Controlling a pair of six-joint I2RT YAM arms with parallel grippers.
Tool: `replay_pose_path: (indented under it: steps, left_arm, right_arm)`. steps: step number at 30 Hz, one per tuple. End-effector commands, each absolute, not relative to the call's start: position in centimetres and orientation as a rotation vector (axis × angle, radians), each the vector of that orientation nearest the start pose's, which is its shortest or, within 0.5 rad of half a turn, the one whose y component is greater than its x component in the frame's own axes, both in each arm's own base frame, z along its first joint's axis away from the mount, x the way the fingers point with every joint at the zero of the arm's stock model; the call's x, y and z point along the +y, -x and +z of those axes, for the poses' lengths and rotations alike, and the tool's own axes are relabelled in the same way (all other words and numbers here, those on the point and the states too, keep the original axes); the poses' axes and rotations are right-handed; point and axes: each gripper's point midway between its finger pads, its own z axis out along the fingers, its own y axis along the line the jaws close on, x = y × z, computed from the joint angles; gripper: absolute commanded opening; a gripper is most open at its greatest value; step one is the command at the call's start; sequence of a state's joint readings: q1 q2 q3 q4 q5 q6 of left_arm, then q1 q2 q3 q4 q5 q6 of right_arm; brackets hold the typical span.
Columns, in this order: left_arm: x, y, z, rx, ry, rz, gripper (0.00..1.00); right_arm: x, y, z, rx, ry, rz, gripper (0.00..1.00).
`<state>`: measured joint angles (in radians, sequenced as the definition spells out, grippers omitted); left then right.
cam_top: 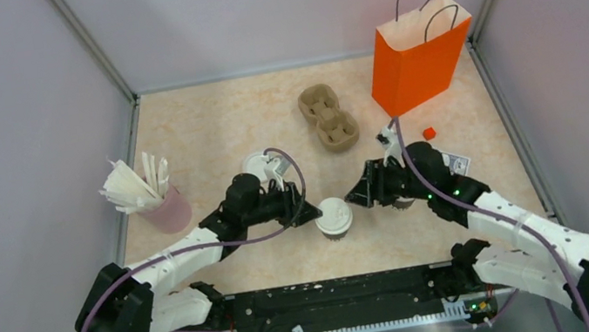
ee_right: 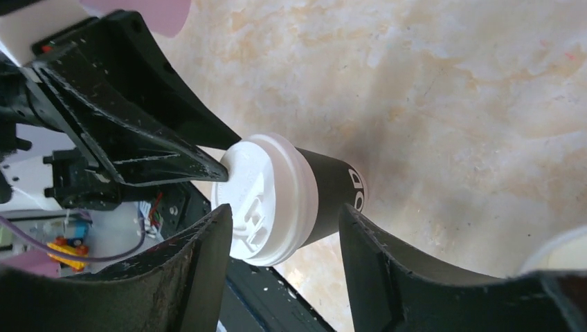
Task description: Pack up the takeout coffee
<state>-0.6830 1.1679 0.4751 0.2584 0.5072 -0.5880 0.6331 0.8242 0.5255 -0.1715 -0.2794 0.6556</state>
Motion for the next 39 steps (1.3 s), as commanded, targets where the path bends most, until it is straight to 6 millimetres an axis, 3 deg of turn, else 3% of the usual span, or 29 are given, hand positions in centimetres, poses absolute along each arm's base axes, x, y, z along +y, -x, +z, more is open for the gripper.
replay_pose_path:
  steps: [1,9,19,23,30,39]
  left_arm:
    - [-27.2,-18.3,8.9,2.280,-0.486,-1.136,0.40]
    - [-27.3,-18.3,8.8,2.278,-0.492,-1.144,0.40]
    - [-27.5,-18.3,8.8,2.280,-0.490,-1.156,0.40]
    - [-27.4,-18.3,8.7,2.284,-0.486,-1.153,0.40]
    - [-26.6,-18.3,7.7,2.330,-0.433,-1.096,0.39]
    - [-25.7,-18.3,6.5,2.366,-0.407,-1.037,0.39]
  right_arm:
    - [24.8,-19.1,16.0,2.199,0.322,1.099,0.57]
    - [25.9,-19.9,15.0,2.208,0.364,1.142,0.48]
    - [26.2,-20.7,14.7,2.196,0.358,1.174,0.47]
    - [26.3,-20.8,13.8,2.204,0.354,1.203,0.42]
    - [24.1,-19.5,8.7,2.301,0.195,1.176,0.40]
    - [22.6,-17.7,4.8,2.349,0.059,1.170,0.39]
